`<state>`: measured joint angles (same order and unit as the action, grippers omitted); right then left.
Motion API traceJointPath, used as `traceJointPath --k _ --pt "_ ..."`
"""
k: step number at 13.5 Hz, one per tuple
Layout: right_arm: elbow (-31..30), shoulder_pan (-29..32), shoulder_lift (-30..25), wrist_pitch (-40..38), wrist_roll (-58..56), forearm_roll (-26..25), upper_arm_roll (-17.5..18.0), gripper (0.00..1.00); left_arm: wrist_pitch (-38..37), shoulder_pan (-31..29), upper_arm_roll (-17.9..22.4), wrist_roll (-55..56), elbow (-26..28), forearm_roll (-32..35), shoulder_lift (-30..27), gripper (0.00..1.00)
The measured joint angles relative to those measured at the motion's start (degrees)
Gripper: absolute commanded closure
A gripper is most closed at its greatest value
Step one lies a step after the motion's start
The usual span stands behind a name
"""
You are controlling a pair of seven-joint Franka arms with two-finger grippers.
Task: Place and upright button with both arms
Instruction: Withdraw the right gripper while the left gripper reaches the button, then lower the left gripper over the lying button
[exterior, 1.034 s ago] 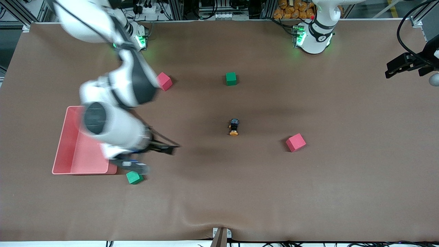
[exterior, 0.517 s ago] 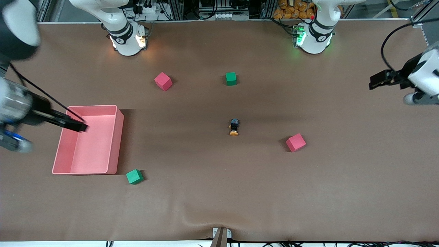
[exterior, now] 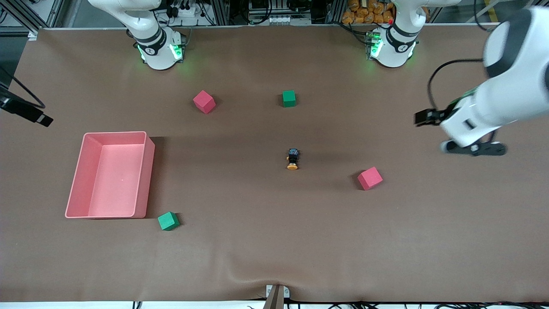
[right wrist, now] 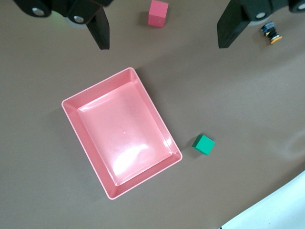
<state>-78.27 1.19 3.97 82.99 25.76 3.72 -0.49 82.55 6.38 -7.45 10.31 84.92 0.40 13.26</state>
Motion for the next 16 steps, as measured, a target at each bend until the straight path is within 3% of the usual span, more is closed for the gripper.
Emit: traceJointPath --k 2,4,7,11,16 --pt "-7.75 -0.02 -3.63 4.56 -1.68 -0.61 -0.11 0.00 2.01 2.61 -0.05 3.76 -0.02 0.00 2.86 0.00" --pt "-11.77 -0.02 -5.84 6.48 -4.90 -0.74 -1.23 0.00 3.27 5.45 -0.14 8.01 -0.02 -0.04 5.50 0.00" --pt "-12.15 -0.11 -6.71 7.03 -9.89 -0.80 -1.99 0.00 4.75 10.67 -0.25 17.34 0.01 -1.52 10.27 0.00" --pt "-11.82 -0.33 -6.70 6.37 -19.37 -2.63 -2.00 0.00 12.66 15.43 -0.29 28.06 -0.05 -3.95 17.42 0.00" --pt "-10.81 -0.43 -6.70 4.61 -22.31 -2.77 -1.97 0.00 19.60 18.87 -0.32 35.30 -0.23 -4.03 21.79 0.00"
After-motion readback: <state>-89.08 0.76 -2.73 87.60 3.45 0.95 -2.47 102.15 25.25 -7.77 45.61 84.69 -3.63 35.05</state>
